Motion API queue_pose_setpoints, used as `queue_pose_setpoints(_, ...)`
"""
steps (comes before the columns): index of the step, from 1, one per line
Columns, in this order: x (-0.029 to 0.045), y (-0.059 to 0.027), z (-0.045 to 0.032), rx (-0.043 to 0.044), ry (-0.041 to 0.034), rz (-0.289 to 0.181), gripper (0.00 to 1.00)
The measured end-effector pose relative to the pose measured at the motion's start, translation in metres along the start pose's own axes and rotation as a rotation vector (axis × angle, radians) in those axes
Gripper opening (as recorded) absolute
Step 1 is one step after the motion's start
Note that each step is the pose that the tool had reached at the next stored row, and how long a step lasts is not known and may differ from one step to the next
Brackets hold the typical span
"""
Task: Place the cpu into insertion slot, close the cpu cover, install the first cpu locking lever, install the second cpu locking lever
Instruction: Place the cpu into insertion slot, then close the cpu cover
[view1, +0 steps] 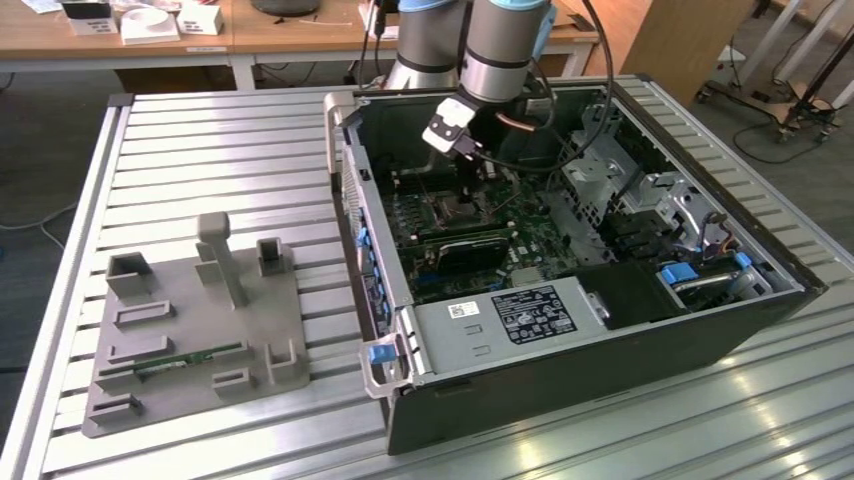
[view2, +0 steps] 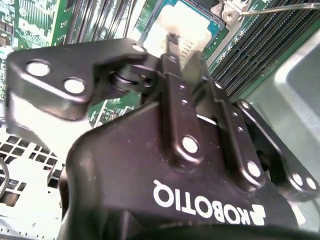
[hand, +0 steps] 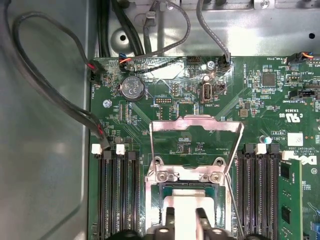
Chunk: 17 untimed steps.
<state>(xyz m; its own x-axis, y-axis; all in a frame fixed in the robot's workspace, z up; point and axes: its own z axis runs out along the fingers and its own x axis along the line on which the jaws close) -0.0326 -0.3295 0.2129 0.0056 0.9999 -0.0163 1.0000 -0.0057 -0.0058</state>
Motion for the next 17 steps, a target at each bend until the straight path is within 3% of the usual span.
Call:
queue_pose_setpoints(5,0.0000,0.0000,-0.0052,0.0000,0.0003,-0.007,0.11)
queue_pose_setpoints(17,0.0000,0.0000,-0.0052,0.0000,0.0004,-0.010,0.10)
